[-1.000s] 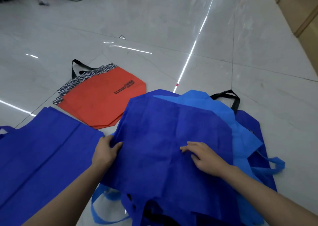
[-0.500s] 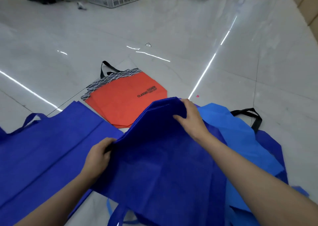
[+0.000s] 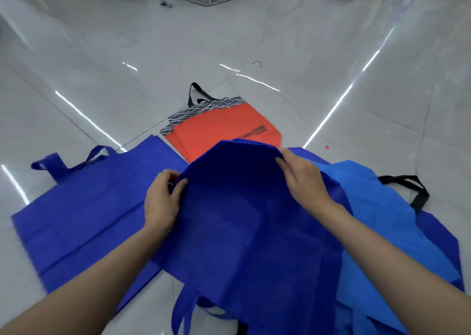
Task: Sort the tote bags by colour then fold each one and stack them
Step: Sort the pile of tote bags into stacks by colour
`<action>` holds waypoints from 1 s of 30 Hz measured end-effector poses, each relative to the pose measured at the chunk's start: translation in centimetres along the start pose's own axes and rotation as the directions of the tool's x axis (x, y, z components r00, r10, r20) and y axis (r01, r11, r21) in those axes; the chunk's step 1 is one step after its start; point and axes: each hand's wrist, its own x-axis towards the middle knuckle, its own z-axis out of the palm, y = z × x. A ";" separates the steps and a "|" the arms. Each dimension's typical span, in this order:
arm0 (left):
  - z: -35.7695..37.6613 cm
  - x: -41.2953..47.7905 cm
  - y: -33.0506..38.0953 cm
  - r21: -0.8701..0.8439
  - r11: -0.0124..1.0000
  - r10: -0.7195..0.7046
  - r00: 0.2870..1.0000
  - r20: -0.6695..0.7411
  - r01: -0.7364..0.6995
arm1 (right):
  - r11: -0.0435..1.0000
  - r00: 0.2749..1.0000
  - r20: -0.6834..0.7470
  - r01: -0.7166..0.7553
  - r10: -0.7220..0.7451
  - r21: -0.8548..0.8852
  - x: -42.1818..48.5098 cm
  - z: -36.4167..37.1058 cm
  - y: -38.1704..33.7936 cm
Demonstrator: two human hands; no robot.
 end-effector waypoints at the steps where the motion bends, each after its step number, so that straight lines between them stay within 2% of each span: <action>1: -0.9 0.4 0.1 0.005 1.000 0.003 1.000 -0.024 -0.003 | 0.995 0.997 -0.035 0.073 -0.076 -0.075 0.9 0.5 -0.7; 3: -2.5 1.0 0.2 0.029 0.999 0.019 0.999 -0.042 -0.018 | 0.960 0.979 -0.101 0.152 -0.179 -0.236 1.9 1.3 -2.0; 5: -3.4 1.2 0.2 0.080 0.995 0.060 0.997 -0.054 -0.056 | 0.933 0.970 -0.106 0.176 -0.218 -0.313 2.1 2.3 -2.2; 7: -3.4 1.0 0.0 0.073 0.996 0.065 0.995 -0.069 -0.060 | 0.911 0.961 -0.050 0.241 -0.273 -0.335 1.8 2.7 -2.2; 10: -3.5 0.8 -0.6 -0.027 0.999 -0.043 0.998 -0.042 0.042 | 0.920 0.955 0.033 0.295 -0.296 -0.260 0.7 3.5 -2.0; 12: -4.2 0.9 -1.5 0.015 0.997 -0.070 0.996 -0.061 0.071 | 0.962 0.975 0.105 0.213 -0.197 -0.170 0.3 3.6 -2.7; 14: -5.6 1.6 -2.2 0.066 0.996 -0.054 0.992 -0.110 0.062 | 1.000 0.978 0.206 0.007 -0.005 -0.009 1.5 3.9 -4.5; 16: -7.4 2.8 -2.4 0.077 0.995 -0.050 0.984 -0.168 0.064 | 0.967 0.953 0.273 -0.184 0.132 0.175 4.3 5.1 -6.5; 18: -9.3 4.6 -2.5 0.137 0.987 -0.045 0.963 -0.266 0.084 | 0.914 0.915 0.320 -0.329 0.245 0.239 7.7 7.4 -8.0; 19: -10.4 5.4 -2.5 0.223 0.969 -0.031 0.947 -0.320 0.107 | 0.864 0.881 0.338 -0.428 0.332 0.265 9.2 8.7 -8.6; 21: -12.6 6.6 -3.1 0.352 0.921 -0.019 0.923 -0.384 0.165 | 0.700 0.769 0.339 -0.636 0.542 0.325 11.1 11.6 -9.1; 24: -14.8 6.0 -6.0 0.391 0.891 -0.089 0.935 -0.343 0.229 | 0.436 0.566 0.299 -0.805 0.768 0.403 10.1 16.0 -9.3; 27: -14.2 2.7 -9.9 0.437 0.871 -0.143 0.967 -0.212 0.225 | 0.187 0.364 0.232 -0.814 0.902 0.550 5.3 19.6 -10.8; 29: -12.8 0.1 -11.6 0.414 0.892 -0.176 0.983 -0.048 0.180 | 0.012 0.236 0.302 -0.806 0.924 0.592 0.8 21.4 -12.1; 30: -11.8 -0.9 -11.9 0.407 0.900 -0.194 0.979 0.061 0.154 | -0.056 0.202 0.372 -0.813 0.906 0.579 -1.4 22.2 -12.5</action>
